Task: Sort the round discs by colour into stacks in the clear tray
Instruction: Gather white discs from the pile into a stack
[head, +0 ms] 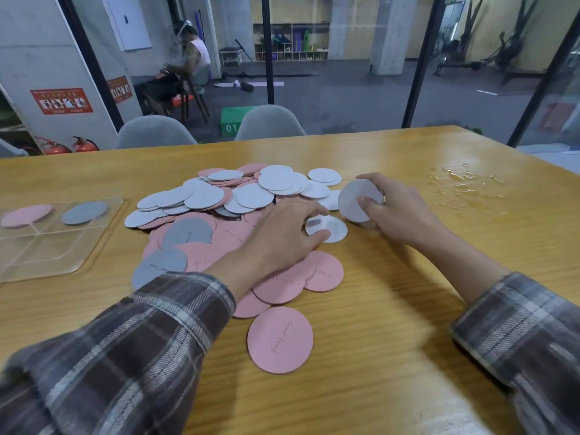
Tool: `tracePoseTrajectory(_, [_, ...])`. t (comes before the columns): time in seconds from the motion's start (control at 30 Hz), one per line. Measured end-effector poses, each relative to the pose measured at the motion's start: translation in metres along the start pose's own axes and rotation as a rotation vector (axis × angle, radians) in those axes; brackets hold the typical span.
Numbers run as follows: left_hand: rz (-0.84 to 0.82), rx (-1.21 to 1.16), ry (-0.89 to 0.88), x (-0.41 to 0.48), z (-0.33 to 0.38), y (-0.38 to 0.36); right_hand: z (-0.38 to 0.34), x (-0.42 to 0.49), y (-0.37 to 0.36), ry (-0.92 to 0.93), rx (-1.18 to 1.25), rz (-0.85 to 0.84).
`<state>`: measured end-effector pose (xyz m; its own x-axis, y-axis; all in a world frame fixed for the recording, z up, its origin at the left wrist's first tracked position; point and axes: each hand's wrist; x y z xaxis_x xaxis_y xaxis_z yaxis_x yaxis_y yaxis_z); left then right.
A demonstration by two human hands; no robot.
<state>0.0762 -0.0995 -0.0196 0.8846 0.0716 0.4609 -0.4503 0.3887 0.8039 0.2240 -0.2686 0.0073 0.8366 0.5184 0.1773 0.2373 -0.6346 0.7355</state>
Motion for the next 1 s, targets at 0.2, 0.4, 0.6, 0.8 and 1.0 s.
tracePoseTrajectory(0.2, [0.176,-0.185,0.042,-0.001,0.005,0.002,-0.003,-0.001,-0.002,-0.010,0.067,-0.070])
tracePoseTrajectory(0.4, [0.344,-0.321,0.216,0.000,0.007,0.009,-0.008,-0.005,-0.010,-0.008,0.226,-0.236])
tracePoseTrajectory(0.6, [0.371,-0.396,0.248,0.000,0.010,0.009,-0.012,-0.010,-0.013,0.065,0.238,-0.276])
tracePoseTrajectory(0.8, [0.370,-0.302,0.176,-0.001,0.007,0.009,-0.007,-0.009,-0.015,0.170,0.048,-0.170])
tracePoseTrajectory(1.0, [0.408,-0.392,0.199,0.004,0.012,0.025,-0.006,-0.009,-0.013,0.161,0.013,-0.129])
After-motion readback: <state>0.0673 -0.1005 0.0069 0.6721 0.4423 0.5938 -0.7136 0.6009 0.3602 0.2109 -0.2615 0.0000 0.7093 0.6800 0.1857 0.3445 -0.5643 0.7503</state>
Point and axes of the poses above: each hand's wrist, its own x-axis towards the middle knuckle, its own y-axis out of the back of the hand, z = x × y, and after that the axes turned 12 degrees about -y, right-handed
